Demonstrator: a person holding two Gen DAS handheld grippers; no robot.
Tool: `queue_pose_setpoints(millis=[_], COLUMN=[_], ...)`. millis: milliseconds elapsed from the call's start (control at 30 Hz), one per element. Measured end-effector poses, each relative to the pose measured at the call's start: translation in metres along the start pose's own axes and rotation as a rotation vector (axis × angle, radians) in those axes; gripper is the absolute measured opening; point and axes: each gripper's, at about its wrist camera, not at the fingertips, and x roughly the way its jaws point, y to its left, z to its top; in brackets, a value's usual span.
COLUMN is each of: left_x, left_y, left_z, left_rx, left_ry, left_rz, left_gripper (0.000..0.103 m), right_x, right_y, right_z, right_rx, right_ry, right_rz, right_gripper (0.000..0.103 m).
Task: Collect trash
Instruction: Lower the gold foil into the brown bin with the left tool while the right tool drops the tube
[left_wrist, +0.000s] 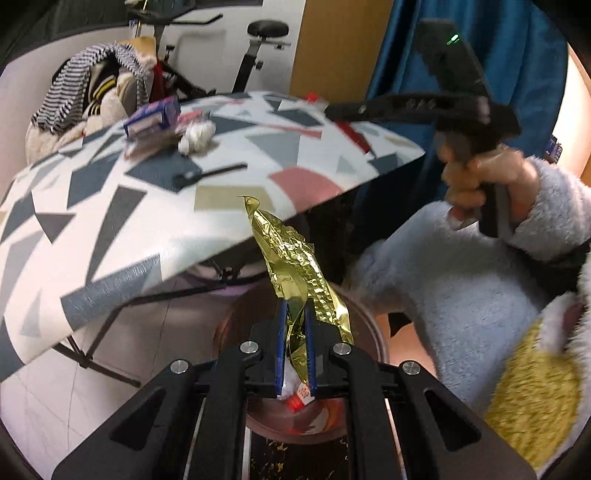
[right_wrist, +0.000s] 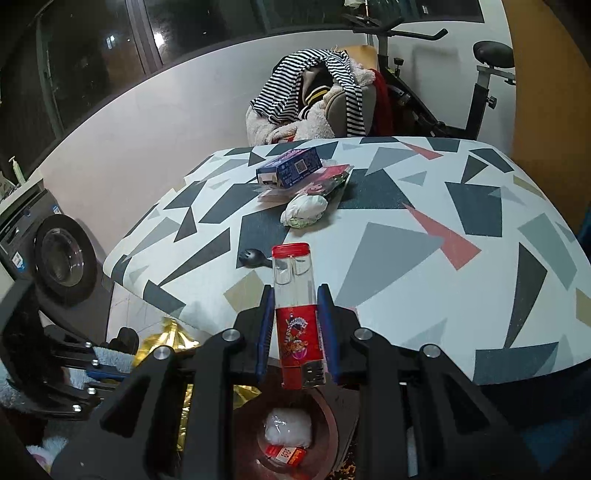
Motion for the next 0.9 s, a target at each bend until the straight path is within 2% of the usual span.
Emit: queue_pose_setpoints(millis=[167,233,300,400,600,733,900], left_x=[0.020,0.025,0.025,0.019,-0.011,-0.036,-0.057], left_y=[0.007,0.008,0.010,0.013,0.028,0.041,0.051], left_z=[-0.004,-0.004,-0.003,0.000,0.010,0.012,0.012], left_rx=[-0.033,-0.047,-0.073,-0.116,-0.230,-0.321,-0.366], left_ry=[0.045,0.050,0.036,-0.005,-0.134,-0.217,-0.277], left_rz=[0.000,0.006,-0.001,-0.002,0.106,0.192,0.247], left_gripper=[0.010,0.014,0.038,0.050,0.084,0.087,0.088], right_x=[0.003,0.004,0.006,0.011,0.026,0.037,0.052], right_y=[0.002,0.002,0.004,0.008,0.024,0.035,0.048], right_z=[-0.004,-0.006,-0.009,-0.015,-0.035,-0.050,-0.071], right_rx=[-0.001,-0.002,-0.007,-0.016,-0.064,-0.105,-0.151], right_ry=[0.014,0.021,0.031,0.051,0.116,0.165,0.232], right_rz=[0.000,0.002,0.004,0.012,0.034,0.047,0.081], right_gripper=[0.027,0.027,0.027,0.027,0.026,0.018,0.008])
